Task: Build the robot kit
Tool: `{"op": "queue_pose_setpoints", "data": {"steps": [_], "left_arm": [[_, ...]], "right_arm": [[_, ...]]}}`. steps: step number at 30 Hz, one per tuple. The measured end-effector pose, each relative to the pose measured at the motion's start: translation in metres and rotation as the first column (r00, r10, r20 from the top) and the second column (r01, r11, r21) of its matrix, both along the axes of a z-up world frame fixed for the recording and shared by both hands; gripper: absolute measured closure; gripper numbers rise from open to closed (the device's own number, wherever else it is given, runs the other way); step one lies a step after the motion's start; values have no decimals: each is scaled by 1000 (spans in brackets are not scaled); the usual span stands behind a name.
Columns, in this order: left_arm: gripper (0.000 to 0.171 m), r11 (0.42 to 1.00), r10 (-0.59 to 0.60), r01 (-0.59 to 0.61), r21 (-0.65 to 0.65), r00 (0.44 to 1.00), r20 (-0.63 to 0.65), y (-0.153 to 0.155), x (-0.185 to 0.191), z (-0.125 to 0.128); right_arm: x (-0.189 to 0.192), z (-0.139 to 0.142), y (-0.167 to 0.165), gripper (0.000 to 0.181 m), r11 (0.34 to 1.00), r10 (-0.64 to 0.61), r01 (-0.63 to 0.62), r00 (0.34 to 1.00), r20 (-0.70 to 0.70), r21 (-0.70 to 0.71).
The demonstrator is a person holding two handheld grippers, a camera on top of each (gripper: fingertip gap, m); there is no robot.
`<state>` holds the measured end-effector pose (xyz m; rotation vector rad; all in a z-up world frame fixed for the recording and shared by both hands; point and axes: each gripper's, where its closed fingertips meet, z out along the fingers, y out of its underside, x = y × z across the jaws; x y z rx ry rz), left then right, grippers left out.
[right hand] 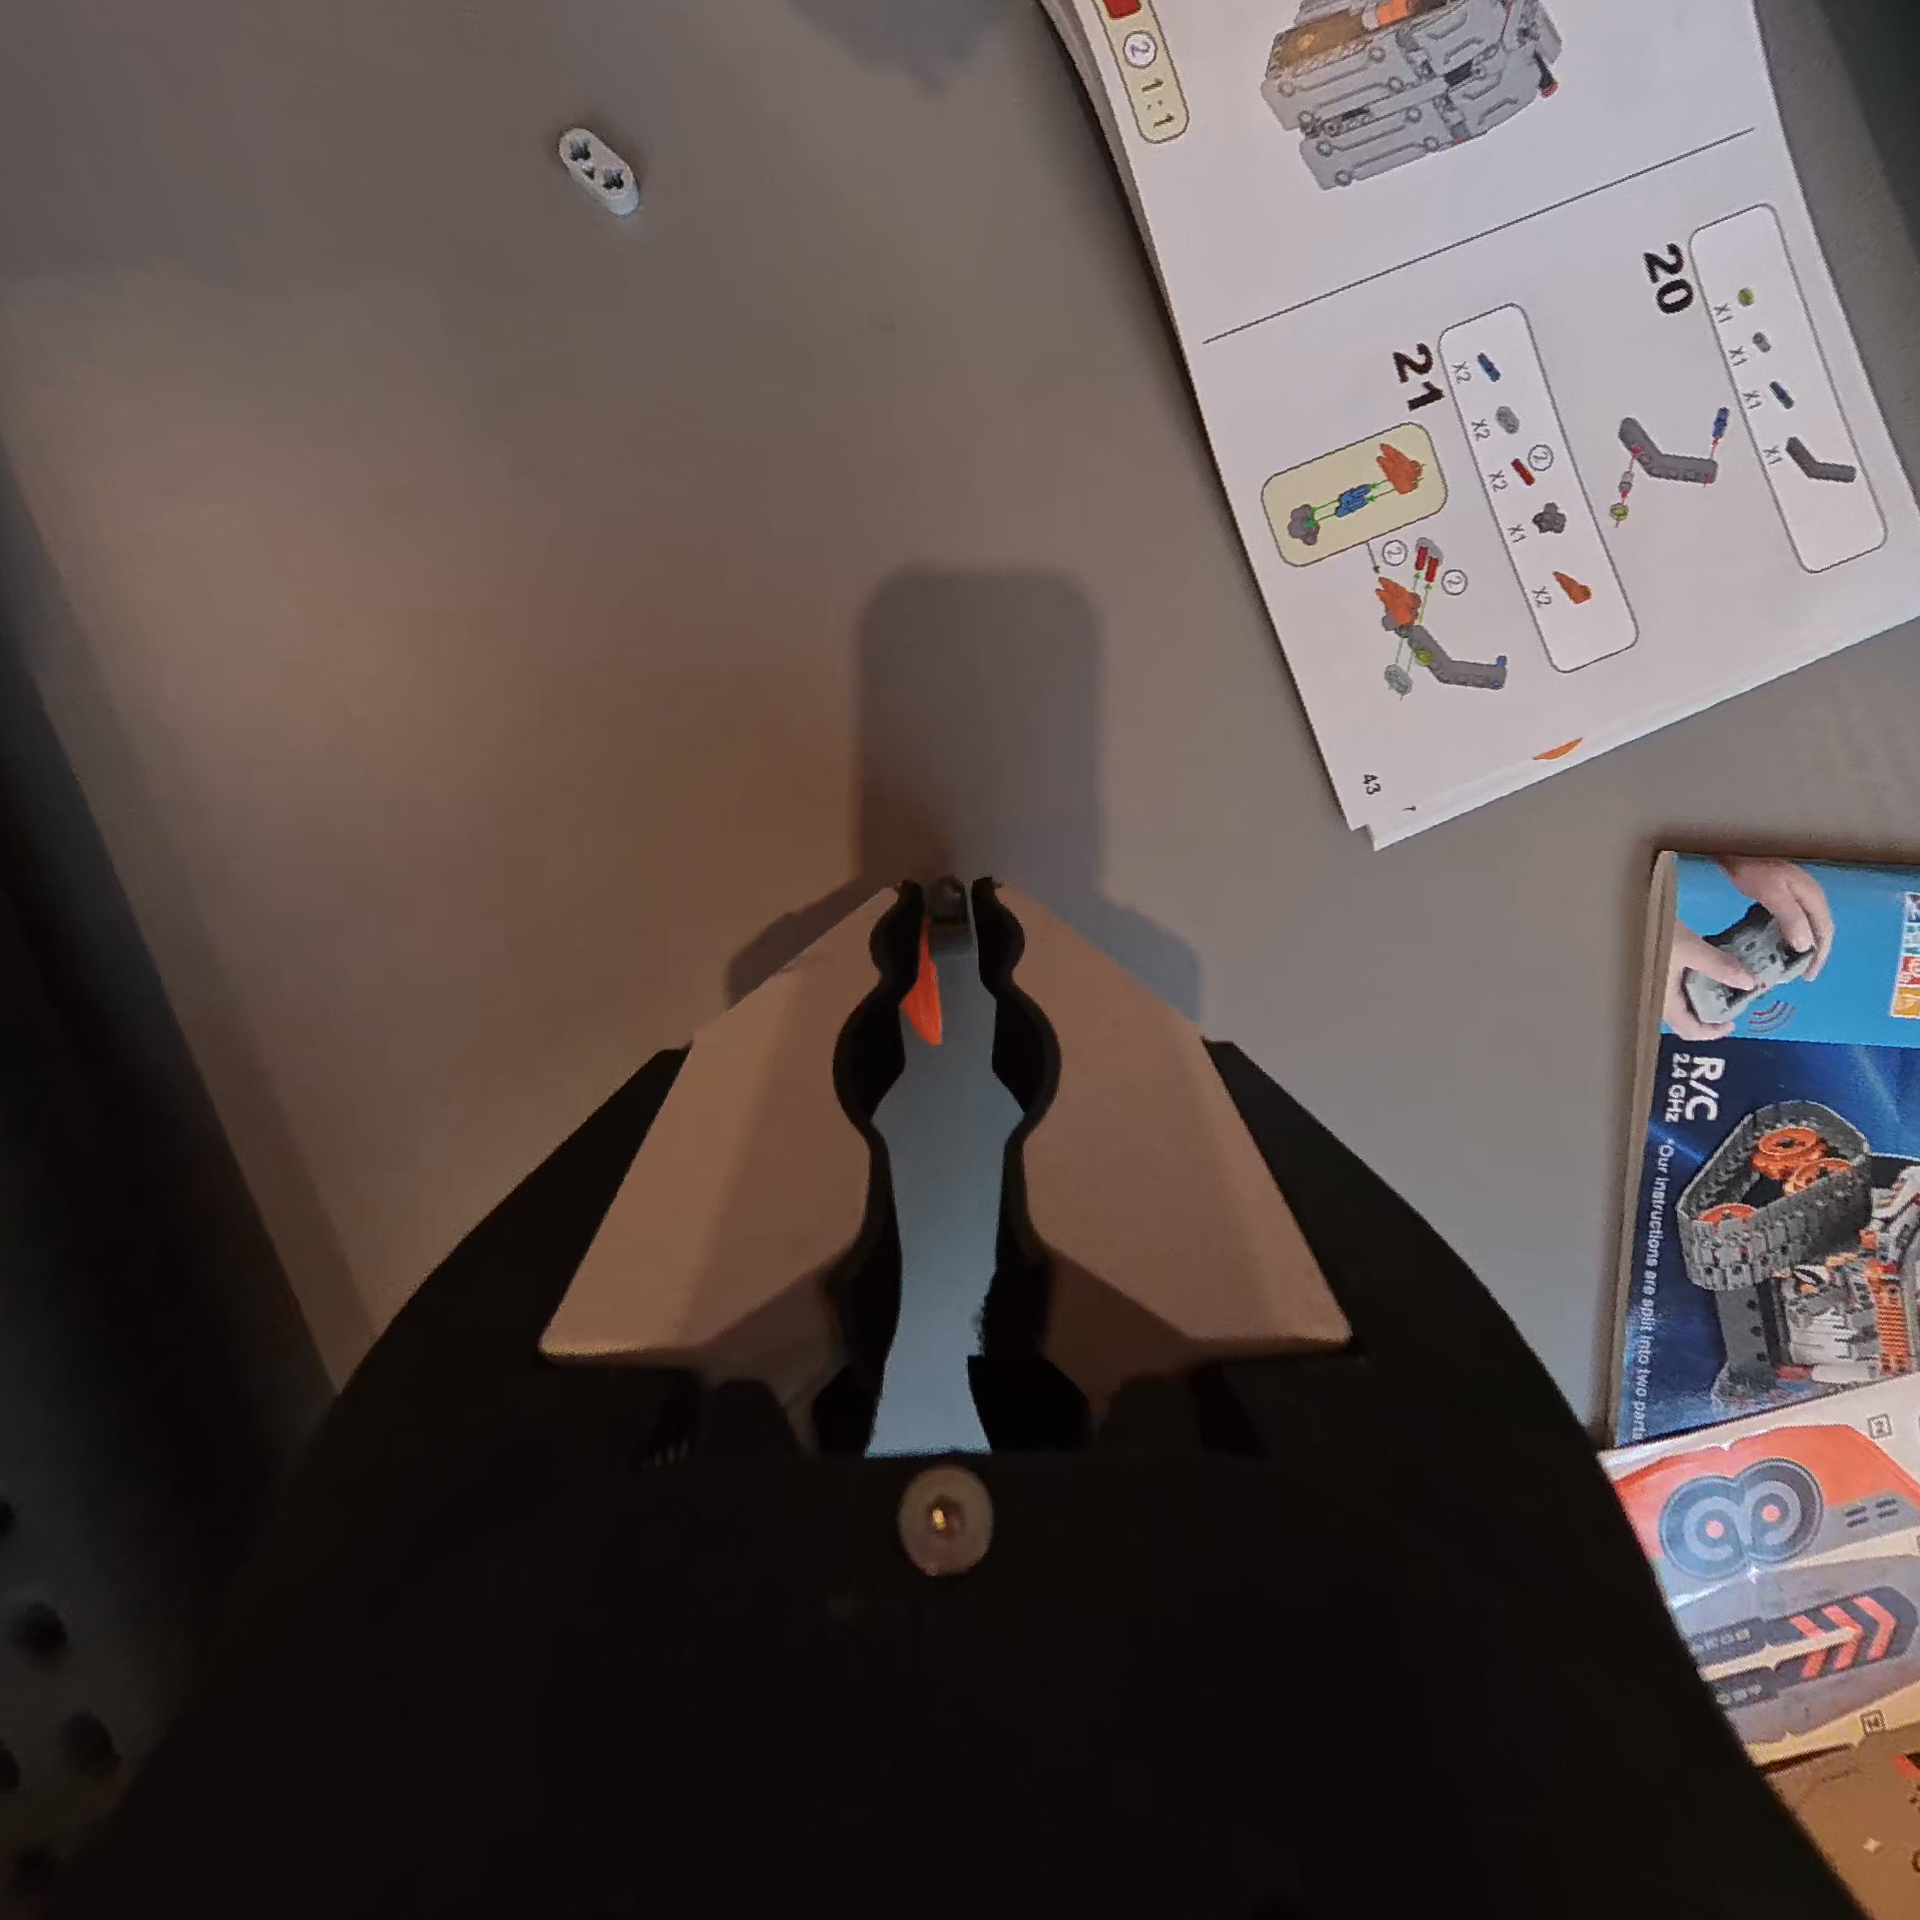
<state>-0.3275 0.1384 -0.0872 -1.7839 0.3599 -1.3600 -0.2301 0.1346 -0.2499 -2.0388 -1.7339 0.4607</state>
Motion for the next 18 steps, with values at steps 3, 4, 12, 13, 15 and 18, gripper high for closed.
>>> {"op": "queue_pose_setpoints", "data": {"steps": [3,4,12,13,15,18], "left_arm": [[166,1000,6,-6,1,1000,6,0,-2,1],[166,1000,9,-9,4,1000,9,0,-3,2],[166,1000,8,-8,7,1000,19,-1,-3,5],[166,1000,5,-5,5,1000,19,-1,-2,4],[166,1000,-1,1,0,1000,17,-1,0,3],[166,1000,-7,7,-8,1000,18,-1,2,1]], "right_arm": [[-1,8,1,168,1000,-1,1,999,-46,-7],[-1,13,2,168,1000,-9,9,997,-70,-10],[5,30,8,172,995,-92,85,985,-144,-49],[5,25,9,172,996,-90,86,989,-117,-35],[6,17,9,172,996,-86,86,994,-65,-16],[5,13,8,171,997,-81,81,996,-35,0]]}}
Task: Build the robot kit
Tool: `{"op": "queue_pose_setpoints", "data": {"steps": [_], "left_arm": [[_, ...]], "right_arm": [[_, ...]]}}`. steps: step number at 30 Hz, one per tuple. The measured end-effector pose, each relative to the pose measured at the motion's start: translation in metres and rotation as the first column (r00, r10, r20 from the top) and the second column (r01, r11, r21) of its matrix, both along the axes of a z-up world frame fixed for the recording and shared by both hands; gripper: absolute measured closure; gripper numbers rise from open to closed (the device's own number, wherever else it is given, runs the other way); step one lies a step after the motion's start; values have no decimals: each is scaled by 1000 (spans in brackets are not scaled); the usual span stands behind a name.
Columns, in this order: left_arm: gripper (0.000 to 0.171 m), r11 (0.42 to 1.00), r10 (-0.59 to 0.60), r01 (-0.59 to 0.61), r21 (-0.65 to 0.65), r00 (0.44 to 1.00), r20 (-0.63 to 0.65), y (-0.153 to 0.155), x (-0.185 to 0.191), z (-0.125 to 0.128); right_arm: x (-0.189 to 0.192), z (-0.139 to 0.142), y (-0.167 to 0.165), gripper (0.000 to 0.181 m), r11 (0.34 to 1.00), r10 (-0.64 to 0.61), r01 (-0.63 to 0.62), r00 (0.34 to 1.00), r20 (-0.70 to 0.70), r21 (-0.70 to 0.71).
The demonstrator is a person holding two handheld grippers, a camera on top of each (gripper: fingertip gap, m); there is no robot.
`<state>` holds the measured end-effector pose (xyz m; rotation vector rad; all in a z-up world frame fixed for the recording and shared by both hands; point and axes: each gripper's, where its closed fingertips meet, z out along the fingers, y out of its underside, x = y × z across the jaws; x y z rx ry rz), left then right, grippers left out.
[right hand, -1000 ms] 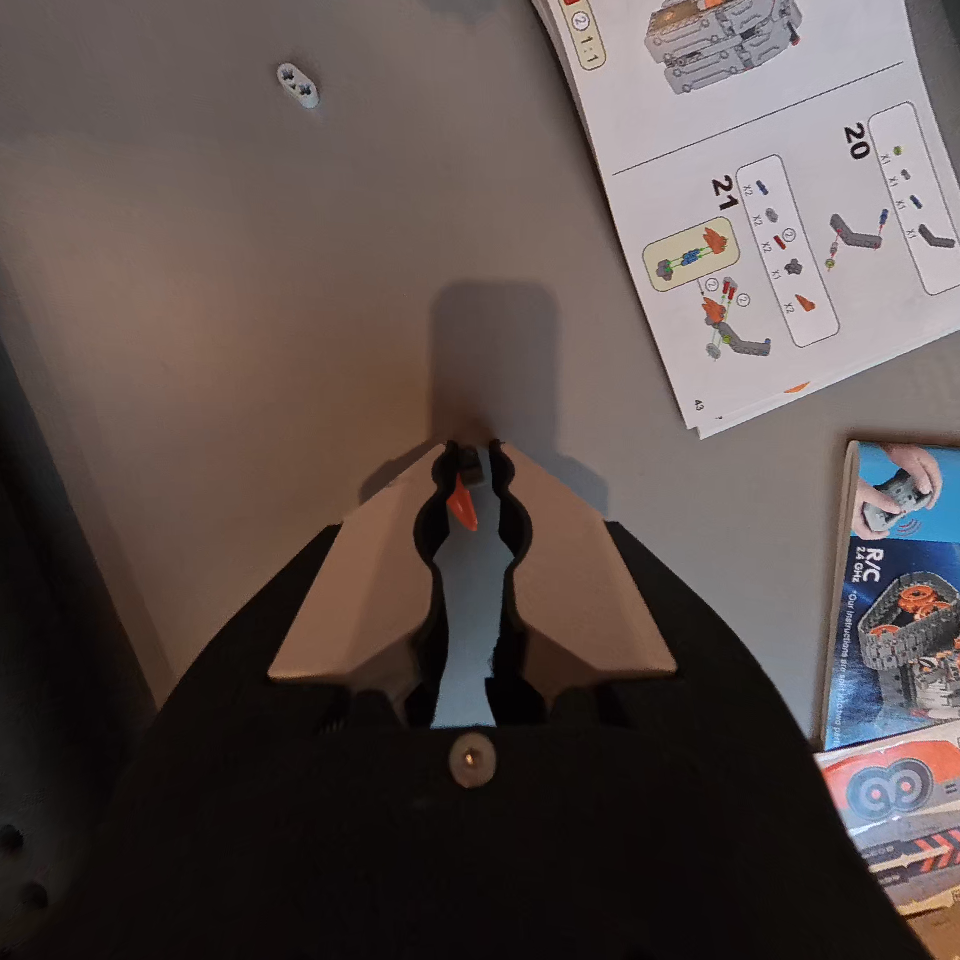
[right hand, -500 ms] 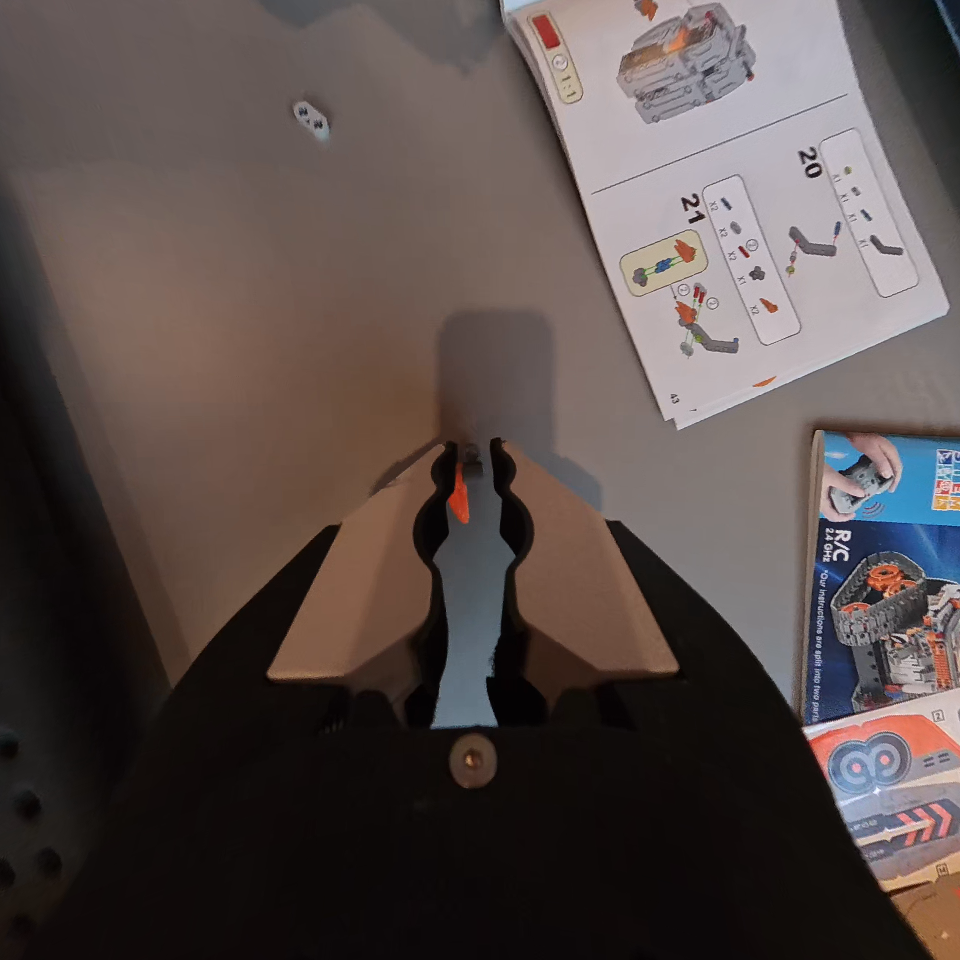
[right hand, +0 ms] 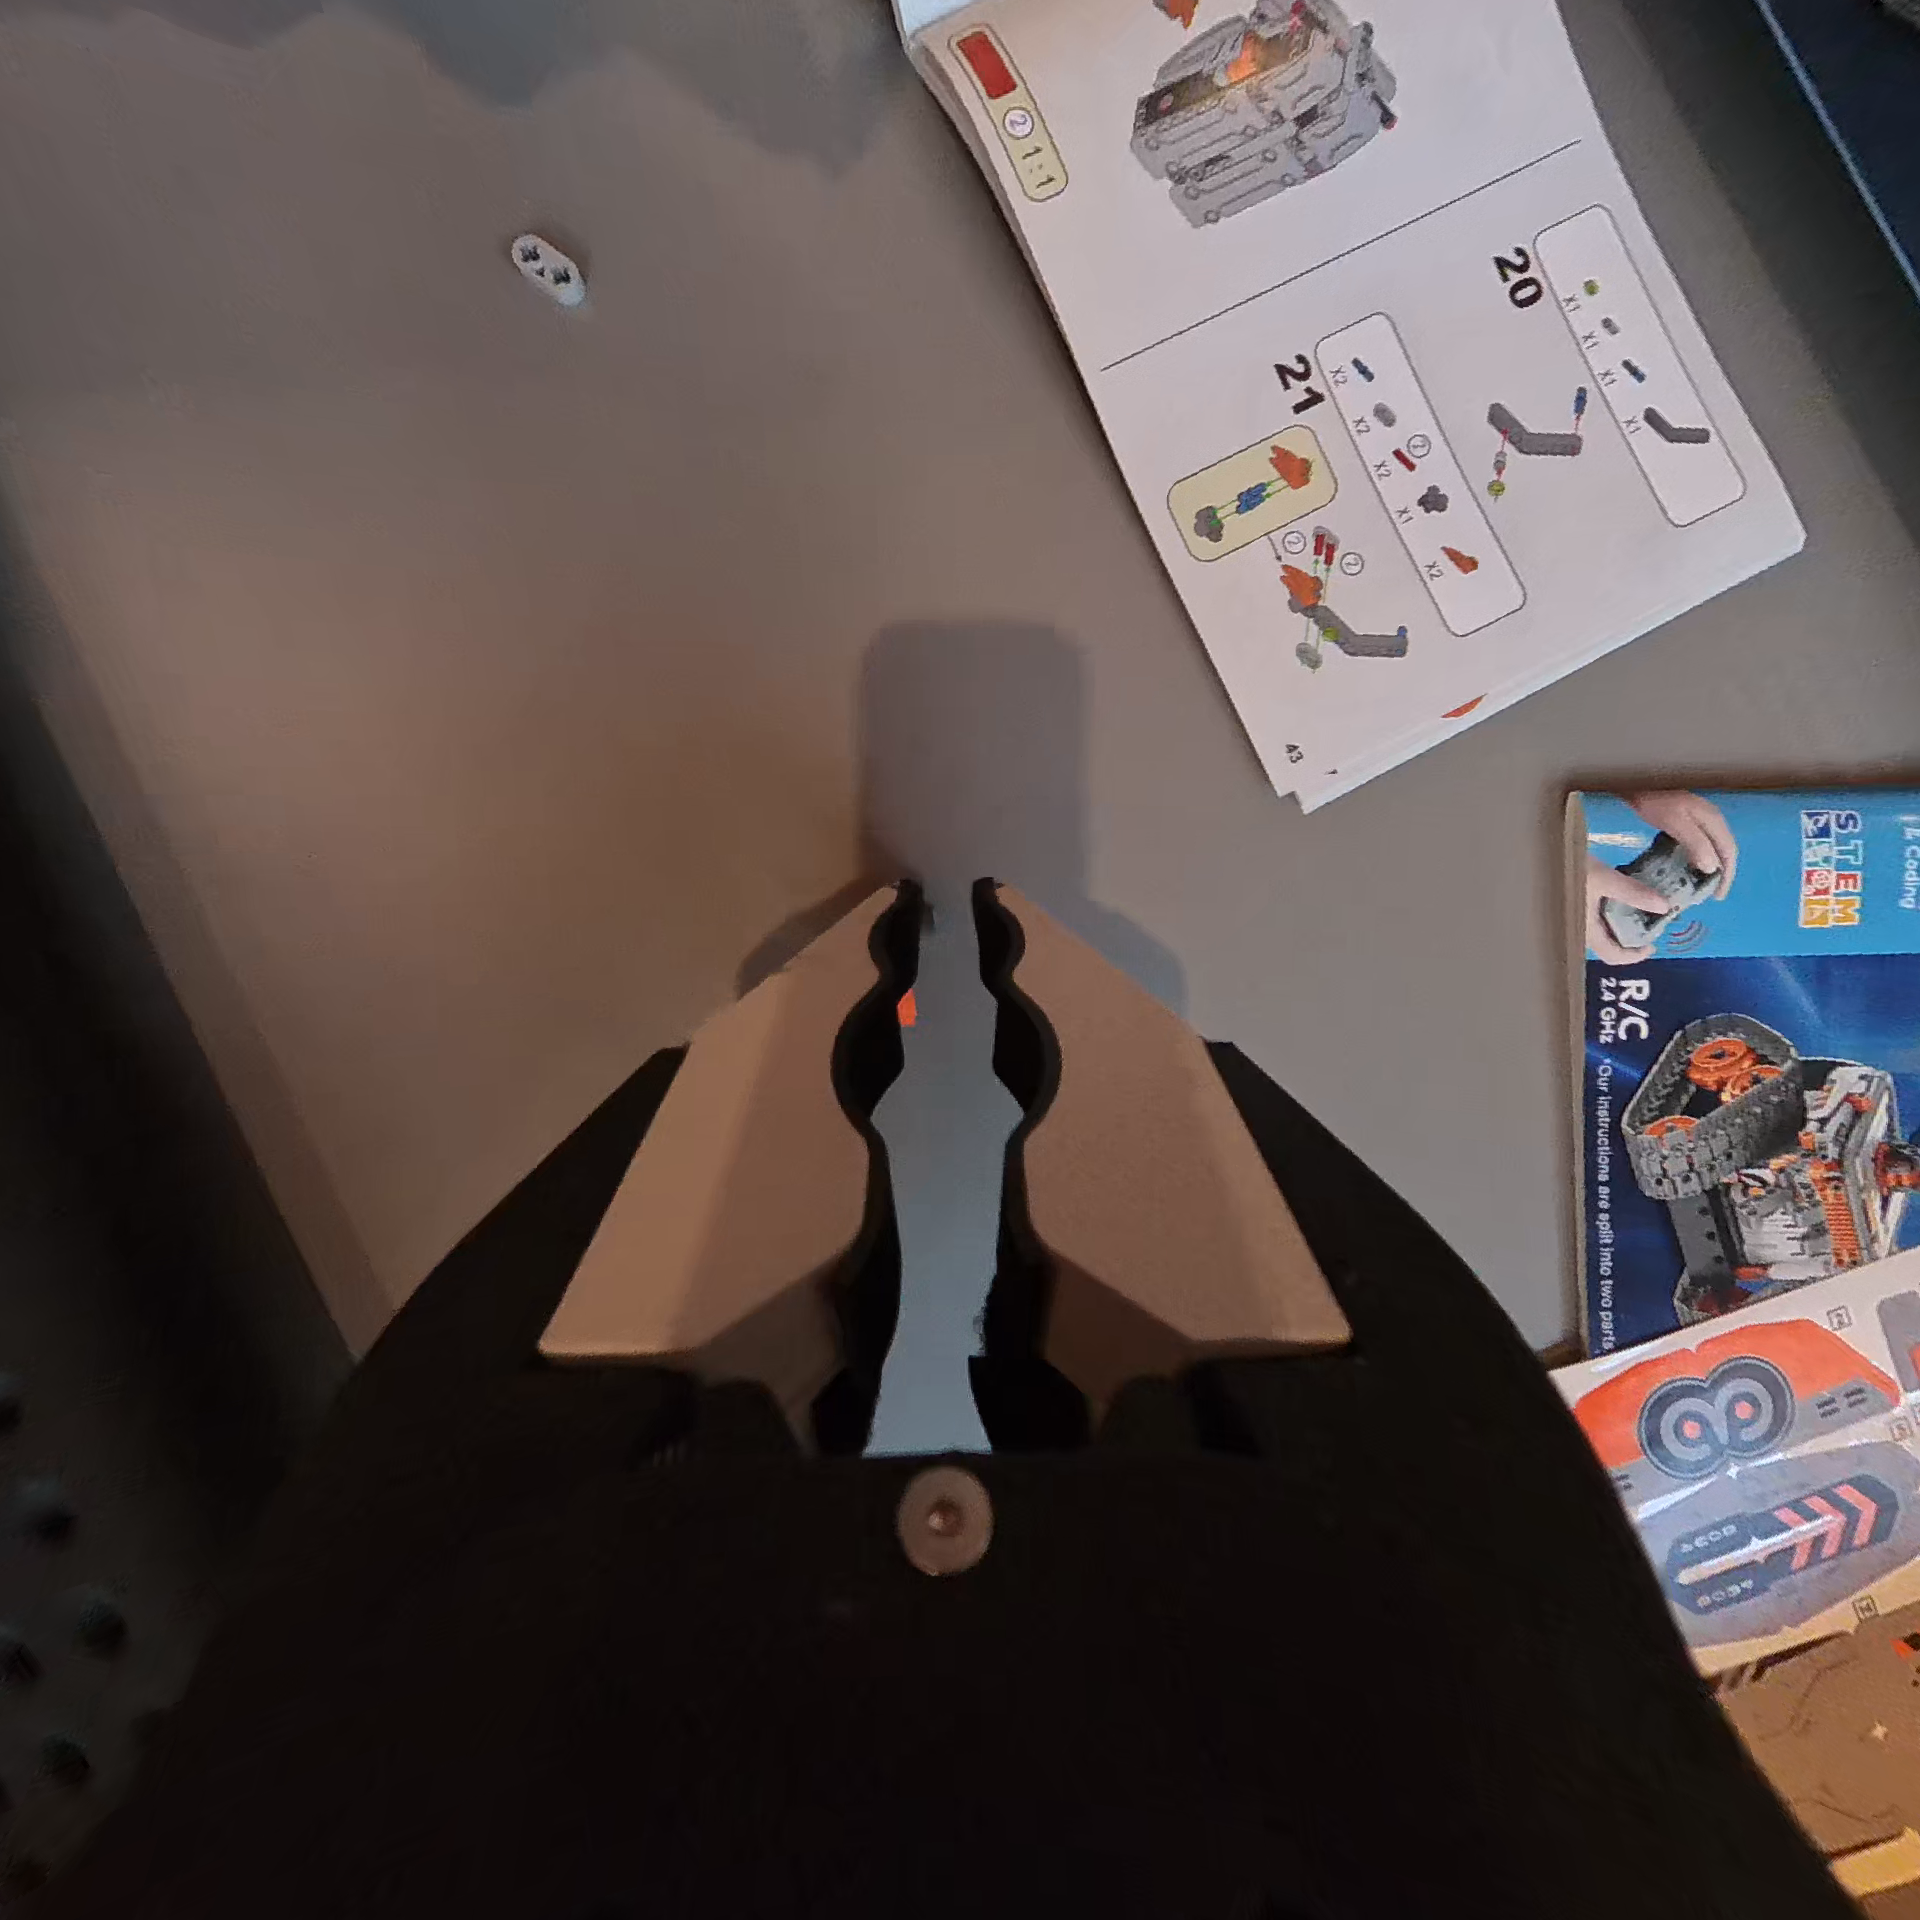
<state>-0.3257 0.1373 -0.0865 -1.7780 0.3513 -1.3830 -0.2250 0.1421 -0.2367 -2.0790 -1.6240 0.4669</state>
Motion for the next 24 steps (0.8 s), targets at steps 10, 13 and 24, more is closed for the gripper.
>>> {"op": "queue_pose_setpoints", "data": {"steps": [10,13,24], "left_arm": [[166,1000,-17,17,-12,1000,2,-1,5,-2],[166,999,-29,29,-26,1000,4,-1,9,-5],[167,987,-147,151,-51,987,71,-8,35,-13]], "right_arm": [[-3,-14,-7,170,999,48,-48,997,66,7],[-4,-14,-6,174,999,52,-53,996,68,12],[-43,117,-22,175,874,-180,-244,641,-746,-420]]}}
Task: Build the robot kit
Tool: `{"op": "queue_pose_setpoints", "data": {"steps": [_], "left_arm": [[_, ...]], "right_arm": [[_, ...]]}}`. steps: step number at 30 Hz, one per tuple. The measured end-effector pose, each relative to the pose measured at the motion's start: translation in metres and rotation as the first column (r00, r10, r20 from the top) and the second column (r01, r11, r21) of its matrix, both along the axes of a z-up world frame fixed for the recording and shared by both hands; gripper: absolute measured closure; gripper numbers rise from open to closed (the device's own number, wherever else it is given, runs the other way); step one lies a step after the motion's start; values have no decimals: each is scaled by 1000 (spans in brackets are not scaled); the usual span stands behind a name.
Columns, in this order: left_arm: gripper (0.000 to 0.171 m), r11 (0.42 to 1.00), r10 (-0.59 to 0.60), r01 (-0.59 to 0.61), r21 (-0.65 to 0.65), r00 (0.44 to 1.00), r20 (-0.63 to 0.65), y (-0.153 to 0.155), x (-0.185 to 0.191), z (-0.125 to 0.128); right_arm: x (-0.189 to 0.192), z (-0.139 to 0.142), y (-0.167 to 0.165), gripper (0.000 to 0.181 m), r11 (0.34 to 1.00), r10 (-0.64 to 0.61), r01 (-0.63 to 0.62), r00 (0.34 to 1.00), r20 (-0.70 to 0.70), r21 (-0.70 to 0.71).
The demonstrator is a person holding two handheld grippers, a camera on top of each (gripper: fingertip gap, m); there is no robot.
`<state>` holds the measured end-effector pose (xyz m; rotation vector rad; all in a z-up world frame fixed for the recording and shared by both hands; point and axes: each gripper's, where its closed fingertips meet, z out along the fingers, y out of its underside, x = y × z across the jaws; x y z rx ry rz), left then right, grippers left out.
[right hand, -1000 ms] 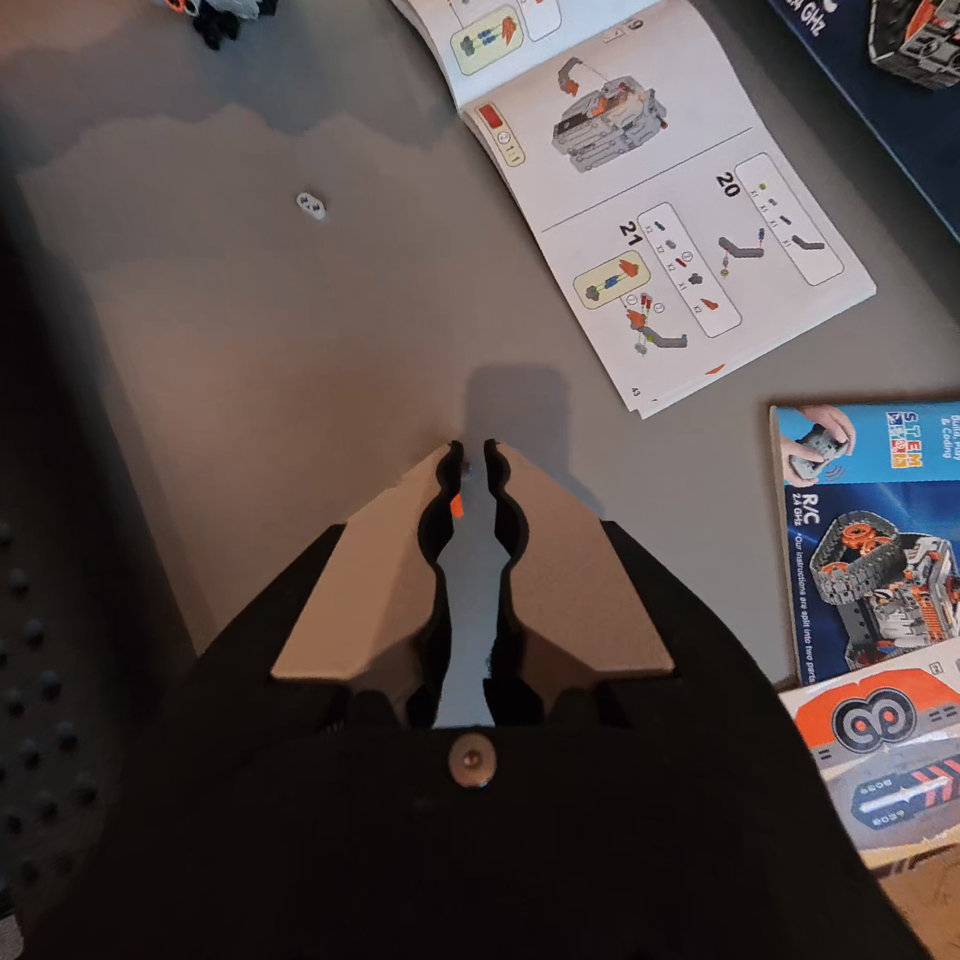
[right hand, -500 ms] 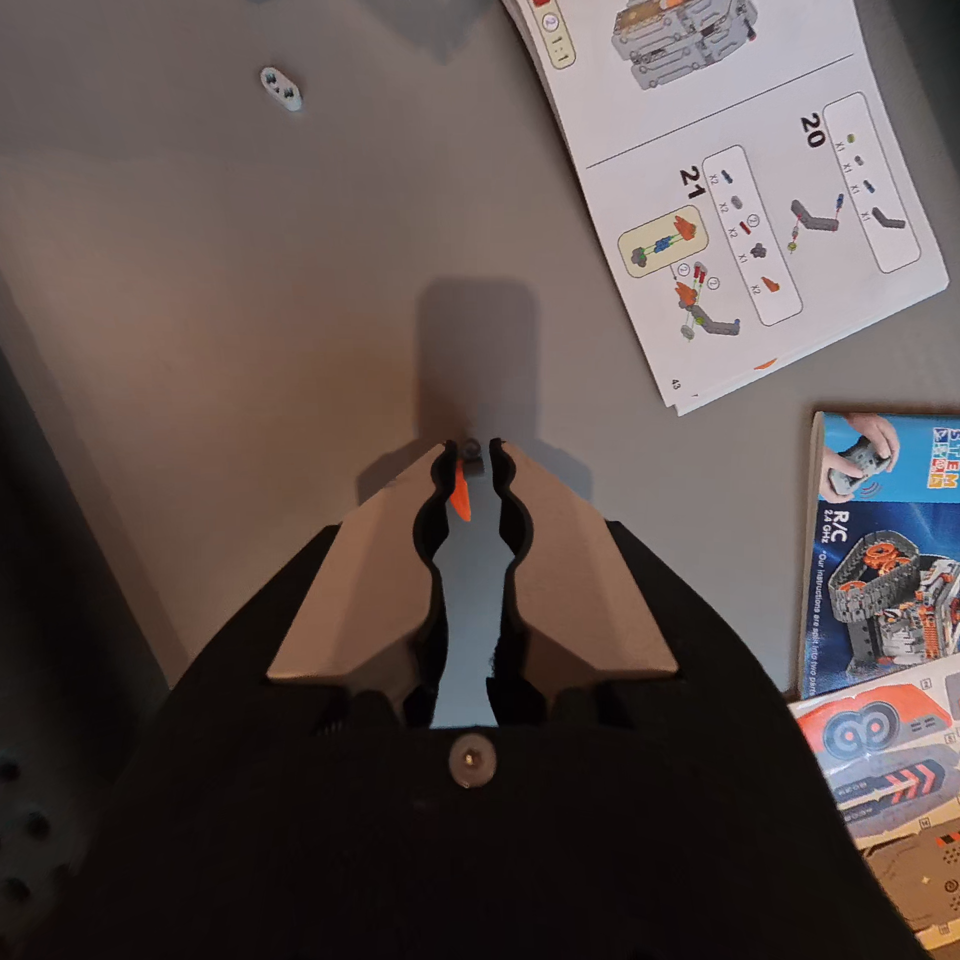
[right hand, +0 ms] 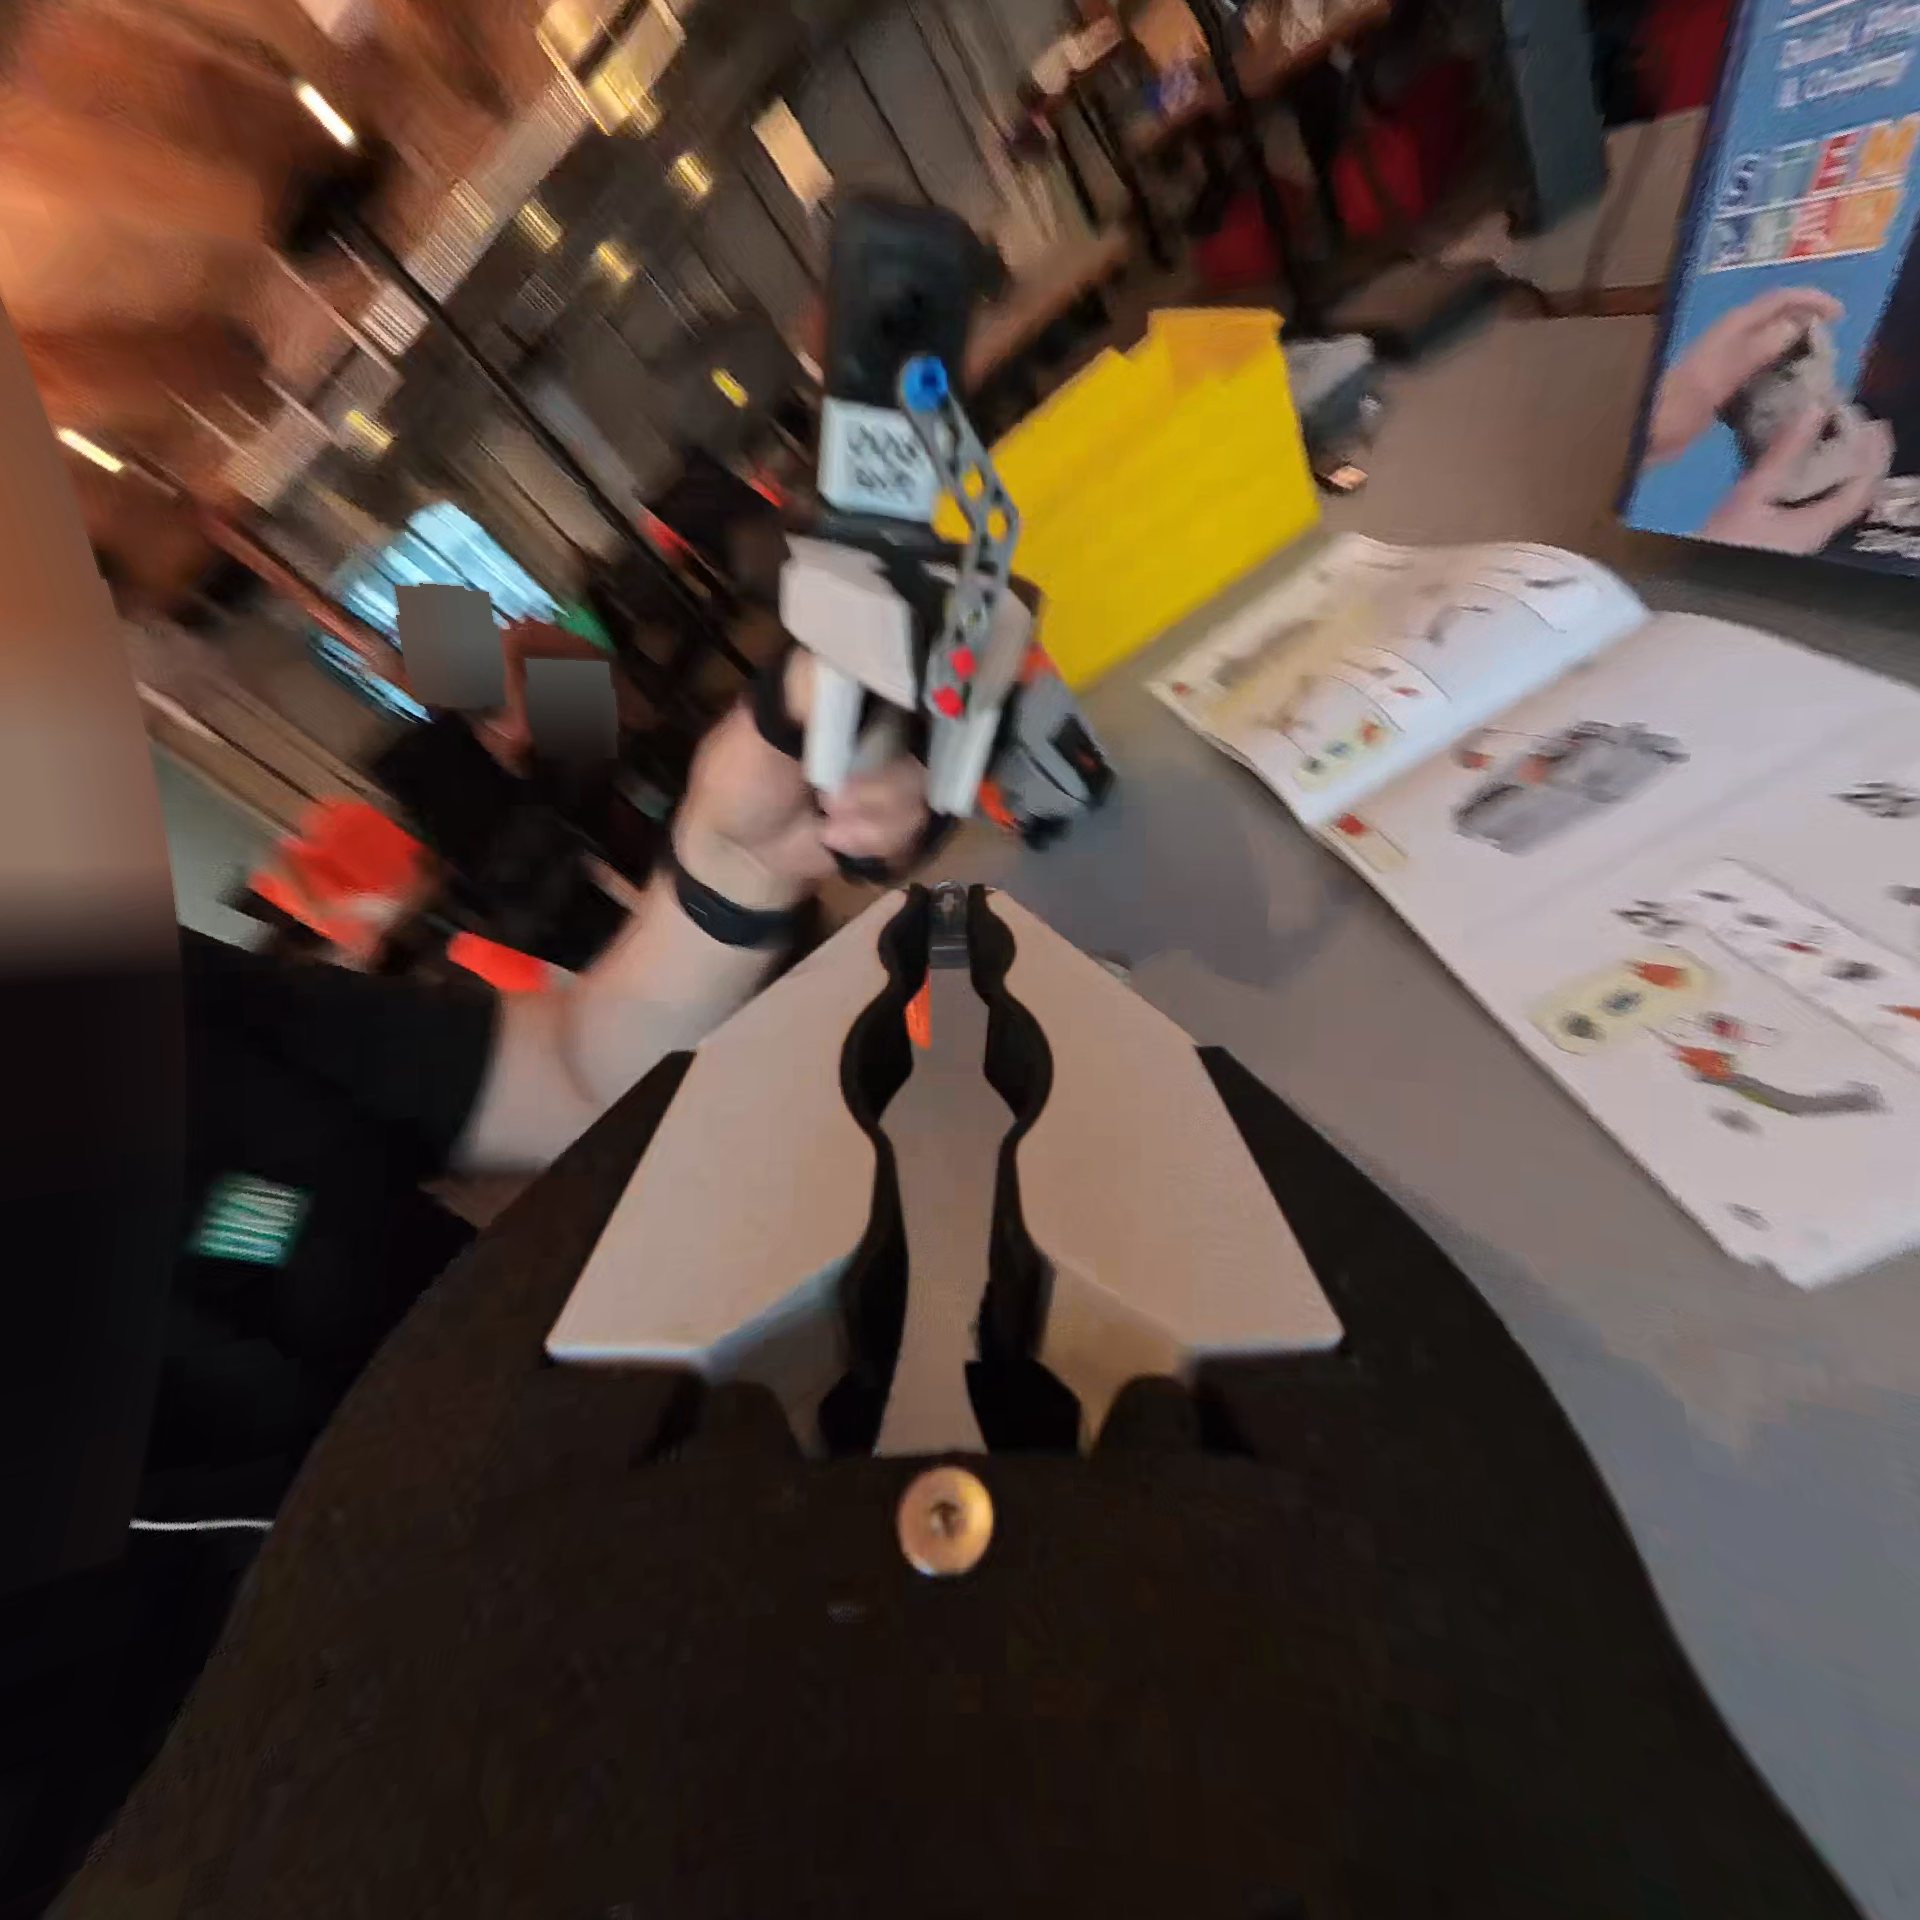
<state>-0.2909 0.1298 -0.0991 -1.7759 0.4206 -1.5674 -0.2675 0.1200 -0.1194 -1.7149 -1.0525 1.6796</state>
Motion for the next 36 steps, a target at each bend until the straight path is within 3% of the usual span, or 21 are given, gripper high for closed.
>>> {"op": "queue_pose_setpoints", "data": {"steps": [2,5,12,36], "left_arm": [[167,999,-42,42,-11,998,37,-2,7,0],[166,997,-76,77,-29,997,29,-3,15,-8],[167,994,-108,109,-20,993,43,-8,20,-6],[166,989,-145,146,-13,989,24,-13,26,-8]], "right_arm": [[1,10,-3,175,987,53,-69,992,-111,-143],[0,15,-2,175,958,86,-138,975,-204,-252],[2,17,6,175,926,80,-178,954,-288,-332],[0,14,2,175,946,94,-160,967,-236,-281]]}}
